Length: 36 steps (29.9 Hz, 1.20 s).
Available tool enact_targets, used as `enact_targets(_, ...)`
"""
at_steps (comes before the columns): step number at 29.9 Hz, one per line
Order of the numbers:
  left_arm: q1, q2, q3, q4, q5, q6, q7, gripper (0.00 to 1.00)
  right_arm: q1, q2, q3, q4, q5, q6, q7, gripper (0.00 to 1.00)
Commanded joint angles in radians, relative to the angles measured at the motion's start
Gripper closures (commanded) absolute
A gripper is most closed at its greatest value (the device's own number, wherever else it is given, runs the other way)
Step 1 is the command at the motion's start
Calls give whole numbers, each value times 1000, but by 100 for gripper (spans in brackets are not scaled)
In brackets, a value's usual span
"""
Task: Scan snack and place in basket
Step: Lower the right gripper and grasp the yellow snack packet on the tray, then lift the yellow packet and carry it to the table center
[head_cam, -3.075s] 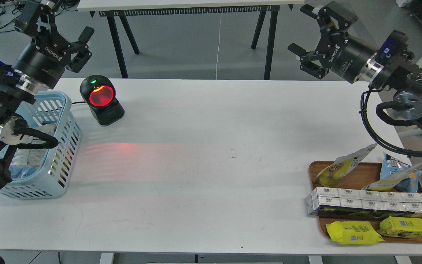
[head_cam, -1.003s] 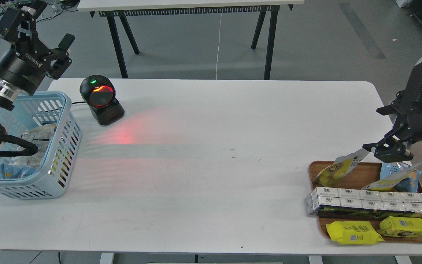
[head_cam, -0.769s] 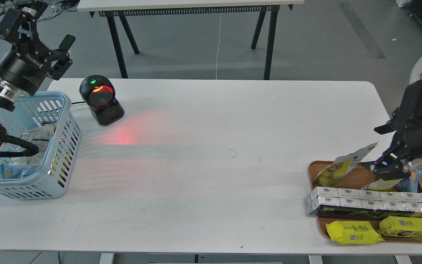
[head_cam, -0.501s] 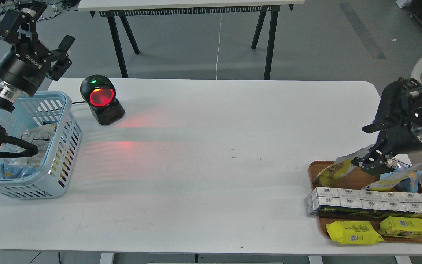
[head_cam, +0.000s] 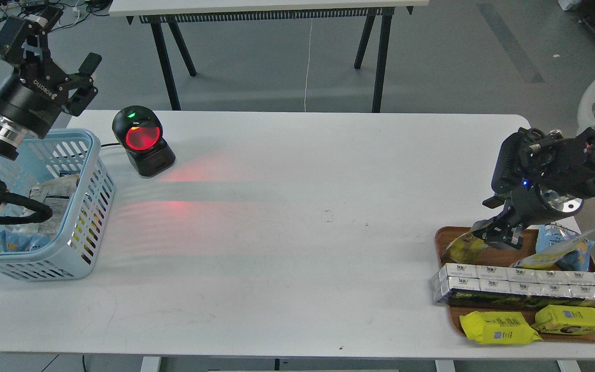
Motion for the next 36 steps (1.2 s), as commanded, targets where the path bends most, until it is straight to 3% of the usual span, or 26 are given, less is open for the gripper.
enact_targets(1,1,1,1,1,0,0,0,0,-20,4,12,-7,0,-67,0,92)
enact_targets(2,1,-1,1,1,0,0,0,0,-20,2,12,-5,0,-90,0,100)
enact_targets(5,1,-1,1,1,-1,0,0,0,-20,-1,12,-7,0,-136,0,100)
enact_targets(28,0,-2,3,1,-1,0,0,0,53,-24,145,6,69,-103,0,100)
enact_targets(36,-2,1,1,1,-1,0,0,0,141,281,158,-40,126,-9,0,100)
